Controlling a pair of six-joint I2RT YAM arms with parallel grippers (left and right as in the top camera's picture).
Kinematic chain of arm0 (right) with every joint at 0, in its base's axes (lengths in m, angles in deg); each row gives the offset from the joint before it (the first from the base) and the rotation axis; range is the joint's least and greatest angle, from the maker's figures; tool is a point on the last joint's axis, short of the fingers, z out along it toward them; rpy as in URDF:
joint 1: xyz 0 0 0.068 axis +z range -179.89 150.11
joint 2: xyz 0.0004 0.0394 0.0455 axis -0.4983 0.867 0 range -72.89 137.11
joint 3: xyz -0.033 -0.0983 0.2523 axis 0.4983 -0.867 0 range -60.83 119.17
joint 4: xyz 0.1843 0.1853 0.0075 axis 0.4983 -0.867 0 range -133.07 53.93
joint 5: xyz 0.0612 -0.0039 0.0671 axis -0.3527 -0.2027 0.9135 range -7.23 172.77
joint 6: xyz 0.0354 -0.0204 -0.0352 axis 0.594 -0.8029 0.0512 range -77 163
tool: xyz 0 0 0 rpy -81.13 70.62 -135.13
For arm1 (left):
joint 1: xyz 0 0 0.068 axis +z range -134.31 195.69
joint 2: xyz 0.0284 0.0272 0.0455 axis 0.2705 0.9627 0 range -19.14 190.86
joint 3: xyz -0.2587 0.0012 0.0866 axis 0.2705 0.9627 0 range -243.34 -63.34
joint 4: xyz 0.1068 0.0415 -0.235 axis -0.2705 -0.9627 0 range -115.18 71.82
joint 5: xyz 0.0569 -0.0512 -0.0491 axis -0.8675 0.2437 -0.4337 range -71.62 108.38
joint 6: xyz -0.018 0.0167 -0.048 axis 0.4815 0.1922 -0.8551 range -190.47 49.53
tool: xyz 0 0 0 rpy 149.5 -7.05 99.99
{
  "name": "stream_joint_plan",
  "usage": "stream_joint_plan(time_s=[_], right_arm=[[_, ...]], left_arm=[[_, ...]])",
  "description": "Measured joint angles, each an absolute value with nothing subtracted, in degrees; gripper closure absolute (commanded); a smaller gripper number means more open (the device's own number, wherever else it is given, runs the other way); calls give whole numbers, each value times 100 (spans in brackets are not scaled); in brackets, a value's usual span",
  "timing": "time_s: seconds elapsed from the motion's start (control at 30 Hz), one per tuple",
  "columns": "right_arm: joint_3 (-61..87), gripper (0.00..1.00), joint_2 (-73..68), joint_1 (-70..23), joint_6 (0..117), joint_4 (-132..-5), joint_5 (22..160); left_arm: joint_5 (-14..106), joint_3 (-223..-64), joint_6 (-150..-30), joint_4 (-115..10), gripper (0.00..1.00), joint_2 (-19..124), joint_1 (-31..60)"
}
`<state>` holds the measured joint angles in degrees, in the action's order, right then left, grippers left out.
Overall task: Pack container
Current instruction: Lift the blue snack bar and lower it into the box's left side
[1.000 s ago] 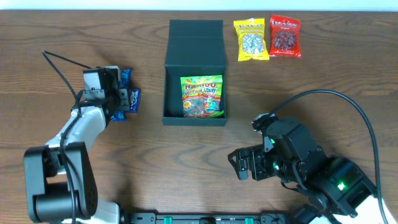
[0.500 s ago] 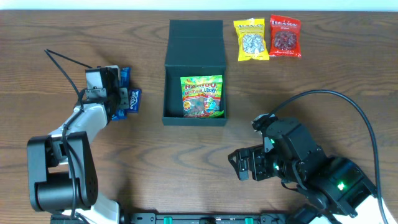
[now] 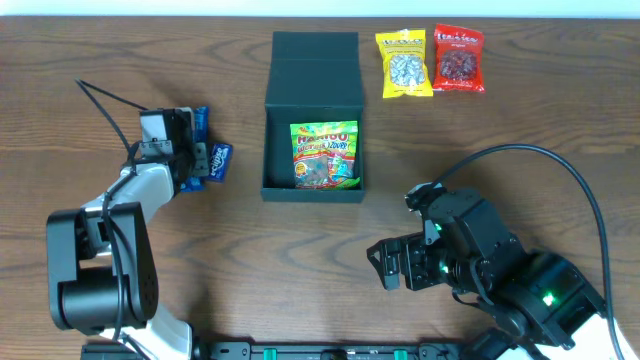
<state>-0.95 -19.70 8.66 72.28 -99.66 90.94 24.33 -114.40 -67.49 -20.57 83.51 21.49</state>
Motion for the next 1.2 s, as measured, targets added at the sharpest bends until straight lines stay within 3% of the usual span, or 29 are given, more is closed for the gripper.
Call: stream_joint_plan(time_s=[0.3, 0.6, 1.03, 1.2], right_arm=[[-95, 1, -1970, 866, 7228, -9966, 9094], [-95, 1, -1970, 866, 7232, -9966, 9094], [-95, 1, -1970, 866, 7416, -9951, 9094], [-95, 1, -1970, 866, 7508, -9881, 9094]], left_arm=[[2435, -11440, -6810, -2138, 74, 8377, 2147], [2457, -11445, -6897, -2435, 76, 8207, 1944], [2547, -11495, -7135, -3122, 79, 6170, 1671], [2770, -11495, -7710, -3345, 80, 5916, 1127]])
